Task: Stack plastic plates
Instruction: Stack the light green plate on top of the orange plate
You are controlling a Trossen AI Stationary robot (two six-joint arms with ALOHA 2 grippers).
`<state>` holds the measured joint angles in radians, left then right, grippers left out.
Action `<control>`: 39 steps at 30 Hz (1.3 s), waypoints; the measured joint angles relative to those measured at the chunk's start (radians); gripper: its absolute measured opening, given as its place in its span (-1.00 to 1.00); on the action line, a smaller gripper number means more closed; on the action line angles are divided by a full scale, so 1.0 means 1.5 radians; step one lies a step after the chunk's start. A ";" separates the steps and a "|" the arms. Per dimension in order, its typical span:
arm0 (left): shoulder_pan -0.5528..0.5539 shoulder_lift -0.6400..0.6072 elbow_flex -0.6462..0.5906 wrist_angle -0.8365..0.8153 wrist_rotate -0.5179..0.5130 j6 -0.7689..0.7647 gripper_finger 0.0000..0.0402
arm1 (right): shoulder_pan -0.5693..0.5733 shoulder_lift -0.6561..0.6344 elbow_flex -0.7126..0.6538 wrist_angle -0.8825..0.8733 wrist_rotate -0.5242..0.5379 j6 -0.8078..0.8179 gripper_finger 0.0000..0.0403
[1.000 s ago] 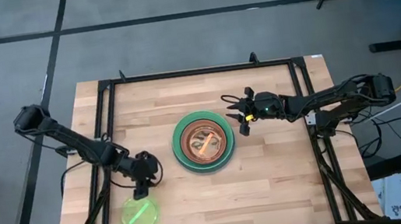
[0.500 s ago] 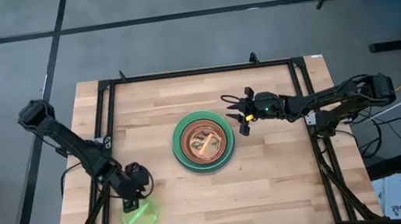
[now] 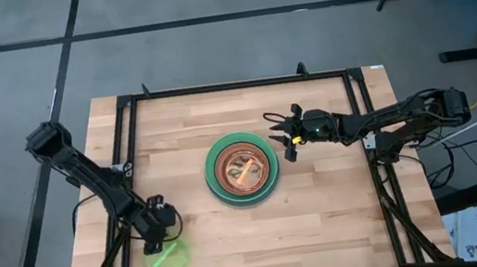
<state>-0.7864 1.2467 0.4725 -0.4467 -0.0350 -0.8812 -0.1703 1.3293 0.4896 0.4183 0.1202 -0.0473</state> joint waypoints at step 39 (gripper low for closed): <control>0.137 -0.041 0.013 0.020 -0.001 0.121 -0.99 | 0.006 0.003 0.000 0.004 0.000 -0.001 -0.40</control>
<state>-0.5807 1.1847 0.4922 -0.4169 -0.0365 -0.6998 -0.1612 1.3338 0.4898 0.4242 0.1209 -0.0493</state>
